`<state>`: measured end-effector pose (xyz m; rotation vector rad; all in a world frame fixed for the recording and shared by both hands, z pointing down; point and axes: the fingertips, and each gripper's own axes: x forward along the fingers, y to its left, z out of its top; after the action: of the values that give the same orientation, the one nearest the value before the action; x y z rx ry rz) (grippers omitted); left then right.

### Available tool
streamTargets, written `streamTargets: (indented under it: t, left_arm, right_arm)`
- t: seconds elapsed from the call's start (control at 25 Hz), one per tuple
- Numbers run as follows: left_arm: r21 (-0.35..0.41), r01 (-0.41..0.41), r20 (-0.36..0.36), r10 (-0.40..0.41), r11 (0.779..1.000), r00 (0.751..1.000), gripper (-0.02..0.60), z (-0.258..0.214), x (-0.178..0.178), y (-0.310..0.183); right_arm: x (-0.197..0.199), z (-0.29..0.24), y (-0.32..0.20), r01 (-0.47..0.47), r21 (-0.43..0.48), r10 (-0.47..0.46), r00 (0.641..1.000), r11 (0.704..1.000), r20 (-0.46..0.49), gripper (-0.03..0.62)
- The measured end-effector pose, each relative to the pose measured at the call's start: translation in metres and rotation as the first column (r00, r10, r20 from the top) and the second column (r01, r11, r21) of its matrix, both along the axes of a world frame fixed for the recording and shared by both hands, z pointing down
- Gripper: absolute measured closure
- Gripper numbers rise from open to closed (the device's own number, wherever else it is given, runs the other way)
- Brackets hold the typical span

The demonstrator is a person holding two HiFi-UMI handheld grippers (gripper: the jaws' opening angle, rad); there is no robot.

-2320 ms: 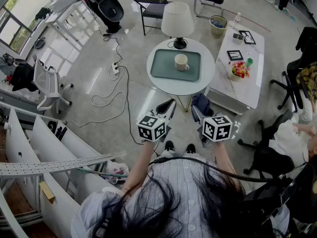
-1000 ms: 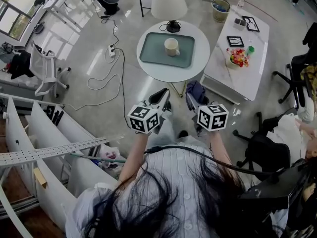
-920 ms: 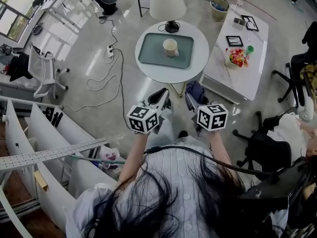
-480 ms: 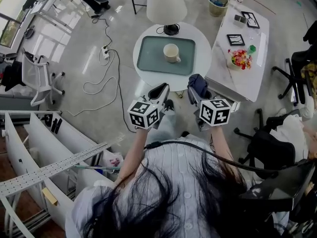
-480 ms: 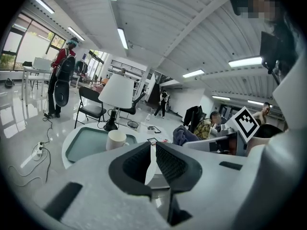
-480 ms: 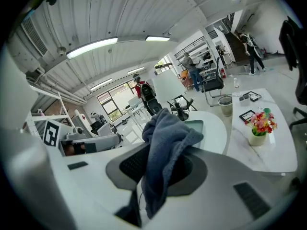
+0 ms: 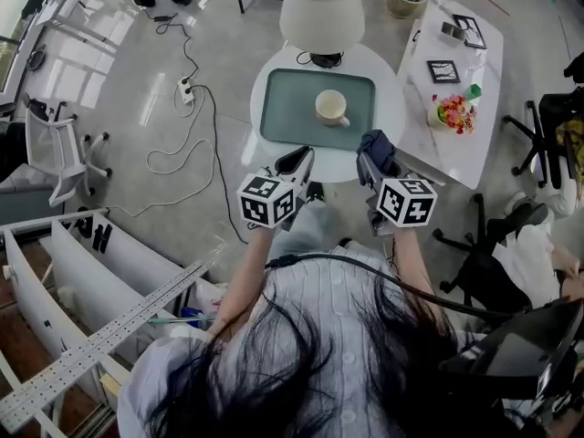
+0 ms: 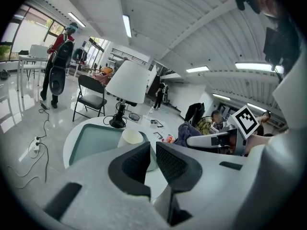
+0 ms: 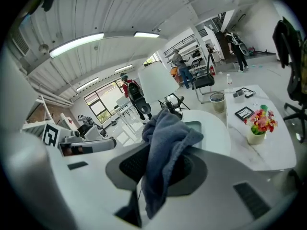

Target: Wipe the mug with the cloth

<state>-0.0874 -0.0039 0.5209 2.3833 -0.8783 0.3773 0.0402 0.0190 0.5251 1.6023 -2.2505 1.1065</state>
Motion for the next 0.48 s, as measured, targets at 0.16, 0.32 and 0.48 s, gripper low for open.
streamTargets:
  t: [0.16, 0.32, 0.48]
  left_arm:
    - [-0.029, -0.066, -0.001, 0.066, 0.997, 0.998, 0.551, 0.01, 0.006, -0.014]
    - [-0.072, -0.141, 0.015, 0.143, 0.987, 0.99, 0.549, 0.026, 0.014, -0.015]
    - [-0.092, -0.213, 0.036, 0.217, 0.973, 0.975, 0.549, 0.04, 0.03, -0.011]
  right_arm:
    - [-0.002, 0.002, -0.02, -0.042, -0.011, 0.042, 0.999, 0.999, -0.009, 0.5]
    - [-0.008, 0.008, -0.032, -0.063, -0.028, 0.062, 0.998, 0.998, -0.022, 0.5]
    - [-0.008, 0.011, -0.037, -0.069, -0.034, 0.068, 0.997, 0.997, -0.043, 0.5]
